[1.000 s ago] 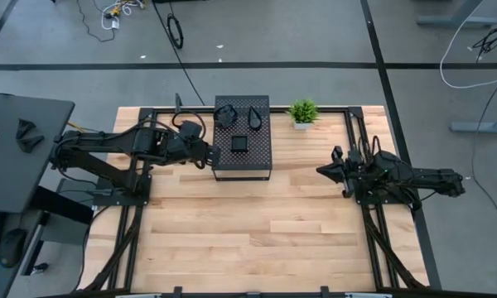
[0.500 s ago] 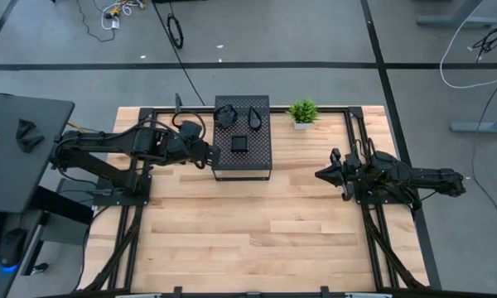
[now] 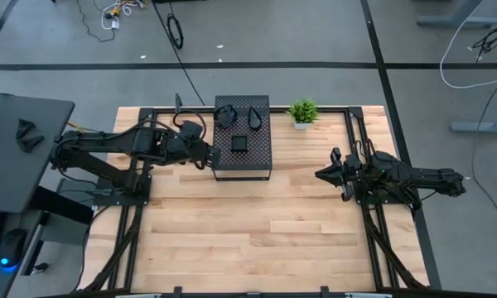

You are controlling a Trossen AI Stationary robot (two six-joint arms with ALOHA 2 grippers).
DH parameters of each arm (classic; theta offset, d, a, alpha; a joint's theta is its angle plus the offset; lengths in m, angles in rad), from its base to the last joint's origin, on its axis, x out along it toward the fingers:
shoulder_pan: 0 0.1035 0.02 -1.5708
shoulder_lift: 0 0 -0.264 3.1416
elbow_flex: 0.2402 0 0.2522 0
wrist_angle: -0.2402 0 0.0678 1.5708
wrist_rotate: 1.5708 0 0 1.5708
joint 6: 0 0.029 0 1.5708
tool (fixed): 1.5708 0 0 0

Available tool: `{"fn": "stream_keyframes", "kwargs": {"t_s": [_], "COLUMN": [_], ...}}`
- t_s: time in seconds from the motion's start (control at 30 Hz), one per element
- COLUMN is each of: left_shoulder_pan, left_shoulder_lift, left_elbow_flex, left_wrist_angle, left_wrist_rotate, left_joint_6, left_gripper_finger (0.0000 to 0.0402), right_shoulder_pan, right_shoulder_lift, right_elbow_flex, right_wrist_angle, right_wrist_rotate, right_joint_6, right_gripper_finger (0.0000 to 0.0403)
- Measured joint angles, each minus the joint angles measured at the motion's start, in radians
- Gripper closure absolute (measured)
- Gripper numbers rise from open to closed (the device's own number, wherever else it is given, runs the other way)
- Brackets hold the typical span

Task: Pick & Place Mini shaped plates
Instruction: Return to Home Position

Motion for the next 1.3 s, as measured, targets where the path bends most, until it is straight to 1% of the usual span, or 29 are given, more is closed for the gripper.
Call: {"fn": "stream_keyframes", "kwargs": {"t_s": [0.17, 0.27, 0.4, 0.47, 0.53, 0.57, 0.63, 0.77, 0.83, 0.9, 0.97, 1.07, 1.13, 1.23, 1.3], "left_shoulder_pan": [0.001, 0.007, 0.015, 0.027, 0.047, 0.064, 0.104, 0.193, 0.233, 0.268, 0.293, 0.324, 0.339, 0.347, 0.346], "left_shoulder_lift": [0.0, 0.0, 0.0, -0.004, -0.034, -0.059, -0.121, -0.288, -0.373, -0.449, -0.521, -0.628, -0.685, -0.765, -0.807], "left_elbow_flex": [0.0, 0.0, 0.0, 0.0, -0.027, -0.056, -0.15, -0.412, -0.536, -0.64, -0.727, -0.837, -0.9, -0.995, -1.076], "left_wrist_angle": [0.001, 0.026, 0.097, 0.102, 0.122, 0.156, 0.251, 0.578, 0.727, 0.815, 0.874, 0.931, 0.969, 1.071, 1.194], "left_wrist_rotate": [0.032, 0.009, 0.007, 0.02, 0.025, 0.028, 0.082, 0.268, 0.345, 0.377, 0.379, 0.382, 0.403, 0.459, 0.523], "left_joint_6": [0.0, 0.012, 0.165, 0.253, 0.32, 0.348, 0.406, 0.508, 0.535, 0.54, 0.563, 0.615, 0.637, 0.668, 0.669], "left_gripper_finger": [0.0362, 0.0362, 0.0369, 0.0381, 0.0394, 0.0396, 0.0395, 0.0397, 0.0397, 0.0395, 0.0395, 0.0398, 0.0398, 0.0398, 0.0399], "right_shoulder_pan": [0.0, 0.0, 0.0, 0.0, 0.0, 0.0, 0.0, 0.0, 0.0, 0.0, 0.0, 0.0, 0.0, 0.0, 0.0], "right_shoulder_lift": [0.0, 0.0, 0.0, 0.0, 0.0, 0.0, 0.0, 0.0, 0.0, 0.0, 0.0, 0.0, 0.0, 0.0, 0.0], "right_elbow_flex": [0.0, 0.0, 0.0, 0.0, 0.0, 0.0, 0.0, 0.001, 0.001, 0.001, 0.001, 0.001, 0.001, 0.001, 0.001], "right_wrist_angle": [0.0, 0.0, 0.0, 0.0, 0.0, 0.0, 0.0, 0.0, 0.001, 0.001, 0.001, 0.001, 0.001, 0.001, 0.001], "right_wrist_rotate": [0.0, 0.0, 0.0, 0.0, 0.0, 0.0, 0.0, 0.001, 0.0, 0.0, 0.0, 0.0, 0.0, 0.0, 0.0], "right_joint_6": [0.016, 0.03, 0.03, 0.03, 0.03, 0.03, 0.03, 0.03, 0.03, 0.03, 0.03, 0.03, 0.03, 0.03, 0.03], "right_gripper_finger": [0.0364, 0.0364, 0.0364, 0.0364, 0.0364, 0.0364, 0.0364, 0.0364, 0.0364, 0.0364, 0.0364, 0.0364, 0.0364, 0.0364, 0.0364]}}
